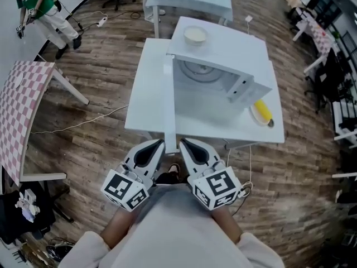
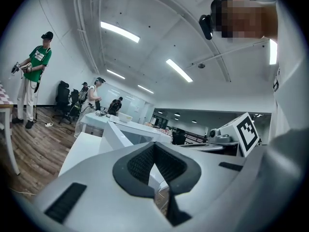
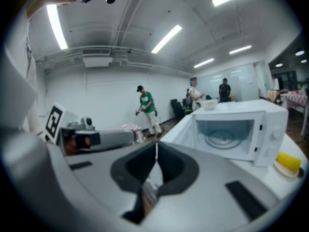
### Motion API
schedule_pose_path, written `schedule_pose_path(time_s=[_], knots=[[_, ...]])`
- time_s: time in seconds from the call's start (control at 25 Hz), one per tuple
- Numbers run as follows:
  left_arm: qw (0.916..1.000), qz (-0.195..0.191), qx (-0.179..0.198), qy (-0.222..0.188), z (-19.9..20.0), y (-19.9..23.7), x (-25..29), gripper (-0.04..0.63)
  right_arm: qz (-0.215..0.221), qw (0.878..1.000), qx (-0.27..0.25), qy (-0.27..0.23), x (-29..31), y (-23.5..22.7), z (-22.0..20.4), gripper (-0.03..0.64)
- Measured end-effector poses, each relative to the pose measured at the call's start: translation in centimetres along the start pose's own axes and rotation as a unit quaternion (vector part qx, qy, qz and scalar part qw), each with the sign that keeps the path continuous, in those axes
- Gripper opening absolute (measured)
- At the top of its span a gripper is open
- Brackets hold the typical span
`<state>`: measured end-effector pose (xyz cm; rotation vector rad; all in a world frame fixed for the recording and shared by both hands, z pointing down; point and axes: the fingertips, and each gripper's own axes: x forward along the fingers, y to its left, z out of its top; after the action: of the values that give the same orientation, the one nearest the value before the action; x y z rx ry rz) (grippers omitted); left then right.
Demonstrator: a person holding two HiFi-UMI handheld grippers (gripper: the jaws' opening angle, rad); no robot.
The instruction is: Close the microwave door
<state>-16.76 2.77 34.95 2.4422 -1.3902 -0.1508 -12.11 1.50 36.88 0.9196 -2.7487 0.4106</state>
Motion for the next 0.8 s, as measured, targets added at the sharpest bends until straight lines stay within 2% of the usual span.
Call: schedule_pose_path(time_s=[0.2, 0.36, 0.52, 0.8], knots=[[0.9992, 0.019, 0.024, 0.025, -1.3, 1.2, -0.2, 0.018, 0.01, 1.0, 0.012, 0.005, 0.0, -0.1, -0.2, 0.024], [0.9984, 0.027, 0.021, 0.044, -2.4, 2.0, 0.1, 0.018, 0.006, 1.0, 0.018, 0.007, 0.3, -1.2, 0.2, 0.025], [0.9967, 0.042, 0.045, 0.054, -3.0, 2.5, 0.4, 0.018, 0.014, 1.0, 0.025, 0.007, 0.8, -2.0, 0.3, 0.024], [0.9971, 0.032, 0.031, 0.062, -3.7, 3.0, 1.3, 0.018, 0.011, 0.999, 0.027, 0.016, 1.6, -2.9, 0.2, 0.024]])
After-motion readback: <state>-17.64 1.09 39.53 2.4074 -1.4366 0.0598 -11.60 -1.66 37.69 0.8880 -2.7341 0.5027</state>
